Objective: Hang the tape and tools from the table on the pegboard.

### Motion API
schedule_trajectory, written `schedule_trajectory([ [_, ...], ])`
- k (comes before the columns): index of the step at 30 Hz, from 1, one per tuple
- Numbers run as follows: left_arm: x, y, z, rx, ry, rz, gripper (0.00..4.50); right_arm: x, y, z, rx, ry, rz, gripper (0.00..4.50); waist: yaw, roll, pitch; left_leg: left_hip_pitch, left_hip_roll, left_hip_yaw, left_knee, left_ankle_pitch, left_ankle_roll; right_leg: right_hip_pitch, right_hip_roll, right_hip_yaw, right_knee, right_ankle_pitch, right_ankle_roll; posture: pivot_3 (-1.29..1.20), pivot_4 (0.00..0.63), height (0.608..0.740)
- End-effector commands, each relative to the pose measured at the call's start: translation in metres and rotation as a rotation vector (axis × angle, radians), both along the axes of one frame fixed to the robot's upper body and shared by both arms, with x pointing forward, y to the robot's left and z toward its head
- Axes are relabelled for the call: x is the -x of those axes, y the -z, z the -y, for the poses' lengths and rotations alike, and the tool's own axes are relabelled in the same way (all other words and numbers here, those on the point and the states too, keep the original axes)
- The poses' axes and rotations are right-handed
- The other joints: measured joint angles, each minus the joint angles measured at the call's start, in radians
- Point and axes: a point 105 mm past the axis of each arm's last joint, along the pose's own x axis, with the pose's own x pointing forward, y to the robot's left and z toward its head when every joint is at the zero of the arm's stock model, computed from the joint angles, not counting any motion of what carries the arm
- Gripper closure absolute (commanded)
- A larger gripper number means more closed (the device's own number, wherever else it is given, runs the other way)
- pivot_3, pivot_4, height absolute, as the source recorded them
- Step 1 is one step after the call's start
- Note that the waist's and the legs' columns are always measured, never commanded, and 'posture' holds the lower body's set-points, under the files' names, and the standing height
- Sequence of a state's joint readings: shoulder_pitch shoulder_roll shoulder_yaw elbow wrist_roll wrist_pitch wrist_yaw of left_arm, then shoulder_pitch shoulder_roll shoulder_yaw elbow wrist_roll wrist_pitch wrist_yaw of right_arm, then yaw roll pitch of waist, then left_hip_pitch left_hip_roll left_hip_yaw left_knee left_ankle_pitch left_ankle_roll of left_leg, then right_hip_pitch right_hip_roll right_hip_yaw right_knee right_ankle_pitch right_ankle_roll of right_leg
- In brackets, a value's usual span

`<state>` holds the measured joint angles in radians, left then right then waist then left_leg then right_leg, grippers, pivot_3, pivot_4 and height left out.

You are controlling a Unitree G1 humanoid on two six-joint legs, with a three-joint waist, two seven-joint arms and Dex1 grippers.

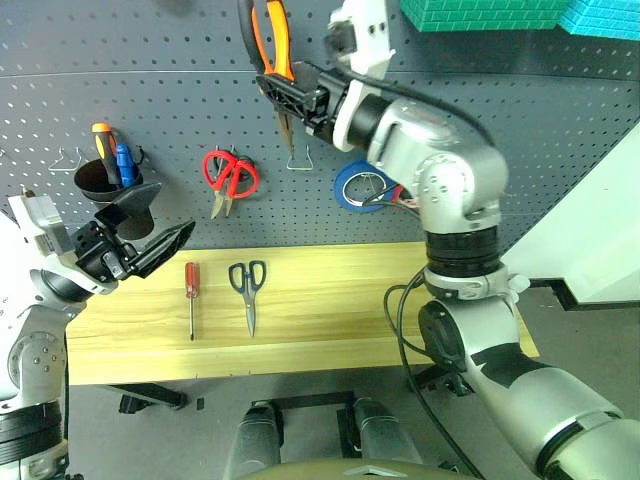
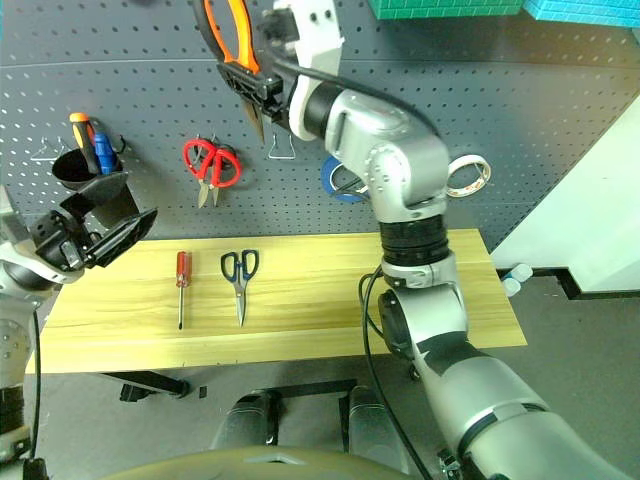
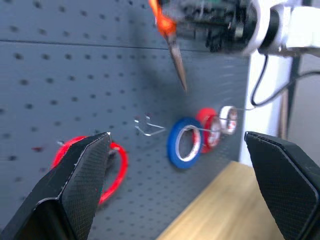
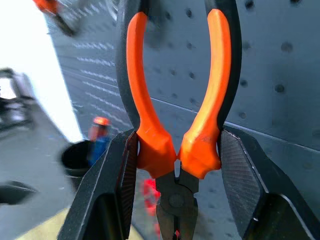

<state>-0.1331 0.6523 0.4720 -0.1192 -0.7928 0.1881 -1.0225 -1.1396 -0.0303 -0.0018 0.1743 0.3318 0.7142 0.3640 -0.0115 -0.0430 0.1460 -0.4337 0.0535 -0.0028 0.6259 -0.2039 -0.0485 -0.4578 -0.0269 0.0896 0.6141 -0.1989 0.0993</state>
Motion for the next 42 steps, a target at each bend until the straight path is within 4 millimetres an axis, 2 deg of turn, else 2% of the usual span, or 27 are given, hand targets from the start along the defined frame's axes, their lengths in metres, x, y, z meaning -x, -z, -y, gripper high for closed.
schedule_trajectory([
  [1,-0.005,-0.002,0.002,-0.017,-0.009,0.037,0.00,-0.007,-0.017,-0.007,0.008,0.116,0.144,2.45,0.001,0.000,0.000,0.000,0.000,0.000,0.000,0.000,0.000,0.000,0.000,0.000,0.000,0.000,0.000,0.19,0.049,0.740],
  [13,-0.016,0.011,0.008,-0.008,-0.035,0.032,0.00,-0.036,-0.001,-0.013,-0.001,0.268,0.129,2.45,0.001,0.000,0.000,0.001,0.000,-0.001,0.001,0.001,-0.001,0.000,0.000,0.000,0.004,0.000,0.000,0.18,0.060,0.740],
  [17,-0.017,0.013,0.009,-0.016,-0.036,0.031,0.00,-0.042,0.012,-0.013,0.022,0.310,0.135,2.45,0.000,0.000,0.000,0.010,0.000,-0.001,0.001,0.001,-0.001,0.010,0.000,0.000,0.002,0.000,-0.001,0.18,0.060,0.740],
  [20,-0.016,0.014,0.009,-0.019,-0.036,0.028,0.00,-0.045,0.018,-0.012,0.031,0.326,0.133,2.45,0.000,0.000,0.000,0.013,0.001,-0.001,0.001,0.001,-0.001,0.014,0.000,0.000,-0.001,0.001,-0.002,0.19,0.061,0.740],
  [27,-0.013,0.020,0.009,-0.045,-0.037,0.006,0.00,-0.050,0.038,-0.004,0.057,0.371,0.085,2.45,0.000,0.000,0.000,0.013,0.002,-0.001,0.001,0.001,-0.001,0.014,0.000,-0.002,-0.001,0.001,-0.002,0.18,0.066,0.740],
  [41,-0.017,0.021,0.010,-0.066,-0.032,-0.004,0.00,-0.051,0.082,0.013,0.118,0.451,-0.025,2.45,-0.002,0.001,0.000,0.013,0.005,-0.001,0.000,0.001,-0.001,0.014,0.002,-0.004,-0.002,0.001,-0.003,0.16,0.071,0.740],
  [42,-0.017,0.020,0.010,-0.064,-0.032,-0.004,0.00,-0.052,0.082,0.016,0.111,0.461,-0.030,2.13,-0.003,0.001,0.000,0.013,0.005,-0.001,0.000,0.001,-0.001,0.014,0.002,-0.004,-0.002,0.001,-0.003,0.16,0.071,0.740],
])
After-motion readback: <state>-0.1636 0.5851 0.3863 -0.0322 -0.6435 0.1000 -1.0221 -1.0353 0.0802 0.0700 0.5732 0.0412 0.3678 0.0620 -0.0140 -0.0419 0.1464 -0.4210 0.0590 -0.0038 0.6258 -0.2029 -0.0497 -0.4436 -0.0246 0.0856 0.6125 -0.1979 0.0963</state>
